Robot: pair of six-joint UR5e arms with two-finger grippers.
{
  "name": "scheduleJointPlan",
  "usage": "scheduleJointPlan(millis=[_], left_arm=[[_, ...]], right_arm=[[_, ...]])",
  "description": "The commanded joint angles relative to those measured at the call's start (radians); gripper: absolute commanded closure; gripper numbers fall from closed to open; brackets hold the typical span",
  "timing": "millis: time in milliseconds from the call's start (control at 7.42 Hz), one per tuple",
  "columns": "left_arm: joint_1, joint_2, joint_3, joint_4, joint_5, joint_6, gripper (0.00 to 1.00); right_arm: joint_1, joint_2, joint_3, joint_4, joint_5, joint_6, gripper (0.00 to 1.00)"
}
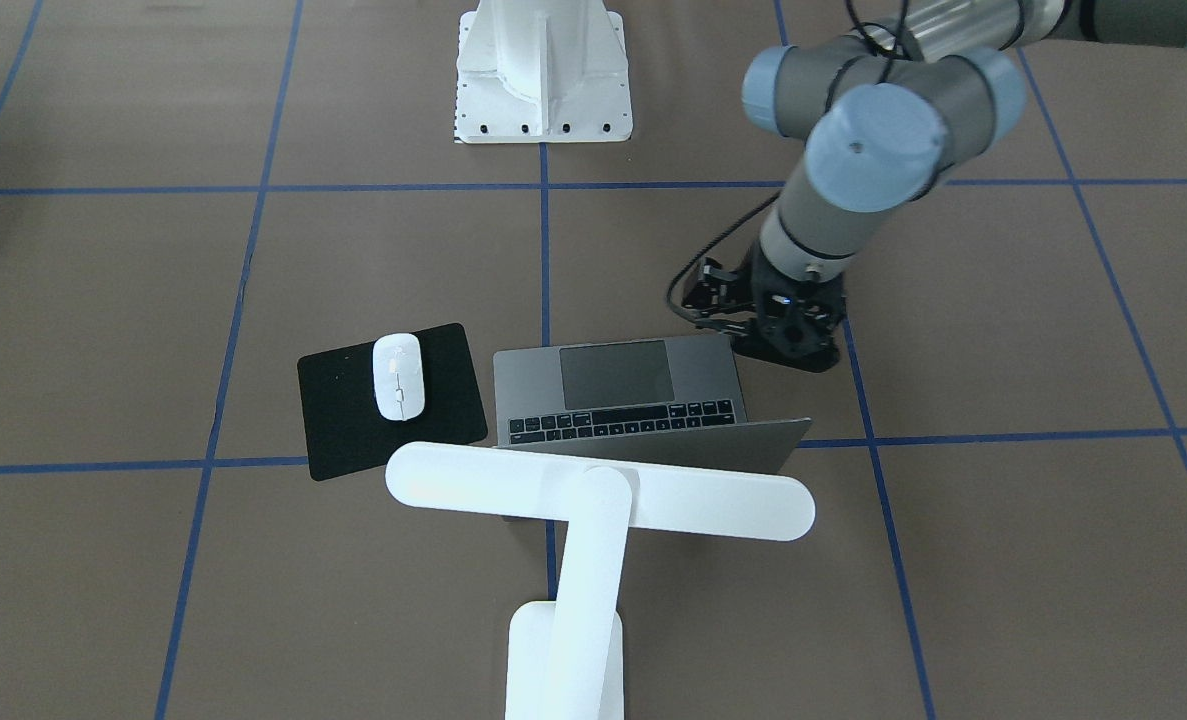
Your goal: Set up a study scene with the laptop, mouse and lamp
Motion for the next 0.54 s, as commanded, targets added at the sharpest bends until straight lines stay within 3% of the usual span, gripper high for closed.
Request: scheduleJointPlan(millis=[0,404], left_arm=[[-0.241,0.23,-0.045,0.021,-0.093,0.423,0.0],[-0.532,0.432,0.008,0.056,-0.1,0.815,0.0]], right_arm=[[0.024,0.004,0.035,0.0,0.0,0.011,0.0],[0.074,-0.01,0.166,-0.015,0.006,0.064,0.0]])
